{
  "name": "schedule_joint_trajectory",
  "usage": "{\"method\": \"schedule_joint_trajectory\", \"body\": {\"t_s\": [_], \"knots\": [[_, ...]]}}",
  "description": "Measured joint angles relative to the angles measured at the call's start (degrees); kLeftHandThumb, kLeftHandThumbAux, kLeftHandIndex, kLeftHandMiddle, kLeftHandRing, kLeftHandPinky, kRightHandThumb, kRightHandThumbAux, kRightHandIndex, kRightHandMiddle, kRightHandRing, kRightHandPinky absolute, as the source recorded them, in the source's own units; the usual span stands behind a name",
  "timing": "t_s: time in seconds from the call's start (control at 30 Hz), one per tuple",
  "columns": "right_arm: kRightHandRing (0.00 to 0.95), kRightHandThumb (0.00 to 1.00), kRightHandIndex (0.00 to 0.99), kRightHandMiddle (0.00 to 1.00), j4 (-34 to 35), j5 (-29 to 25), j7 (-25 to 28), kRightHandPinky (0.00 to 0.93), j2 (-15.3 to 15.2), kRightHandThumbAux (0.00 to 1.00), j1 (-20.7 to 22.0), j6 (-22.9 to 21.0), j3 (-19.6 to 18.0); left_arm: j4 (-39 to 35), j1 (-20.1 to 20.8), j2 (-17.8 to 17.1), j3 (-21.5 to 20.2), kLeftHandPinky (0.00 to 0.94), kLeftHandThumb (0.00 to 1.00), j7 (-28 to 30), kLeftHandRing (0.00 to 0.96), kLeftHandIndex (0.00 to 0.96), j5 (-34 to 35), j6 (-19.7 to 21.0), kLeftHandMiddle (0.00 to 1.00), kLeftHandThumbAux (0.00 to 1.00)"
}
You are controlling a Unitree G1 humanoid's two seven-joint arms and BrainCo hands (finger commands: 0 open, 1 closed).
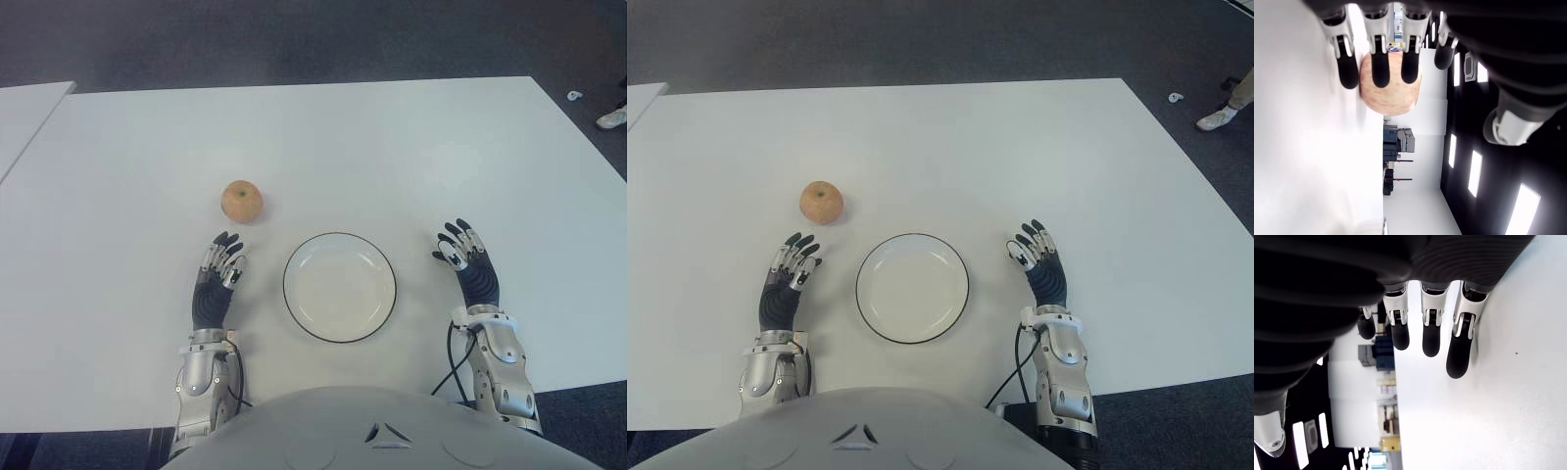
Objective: Put the apples into the plate.
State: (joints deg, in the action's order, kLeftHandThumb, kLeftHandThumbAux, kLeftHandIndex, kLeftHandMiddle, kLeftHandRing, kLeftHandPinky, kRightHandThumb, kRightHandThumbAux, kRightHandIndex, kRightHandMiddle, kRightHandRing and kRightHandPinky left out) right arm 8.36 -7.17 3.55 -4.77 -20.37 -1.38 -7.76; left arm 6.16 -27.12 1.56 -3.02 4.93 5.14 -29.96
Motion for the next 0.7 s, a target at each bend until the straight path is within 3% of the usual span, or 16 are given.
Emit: {"method": "schedule_joint_trajectory", "body": {"t_s": [0.7], "knots": [[0.149, 0.346, 0.048, 0.139, -0.6, 0.1, -0.1, 0.160, 0.0, 0.572, 0.2, 0.0, 0.0, 1.1, 1.7, -1.4, -0.8, 0.261, 0.279, 0.8, 0.205, 0.179, 0.6, -0.9, 0.180, 0.503]]}}
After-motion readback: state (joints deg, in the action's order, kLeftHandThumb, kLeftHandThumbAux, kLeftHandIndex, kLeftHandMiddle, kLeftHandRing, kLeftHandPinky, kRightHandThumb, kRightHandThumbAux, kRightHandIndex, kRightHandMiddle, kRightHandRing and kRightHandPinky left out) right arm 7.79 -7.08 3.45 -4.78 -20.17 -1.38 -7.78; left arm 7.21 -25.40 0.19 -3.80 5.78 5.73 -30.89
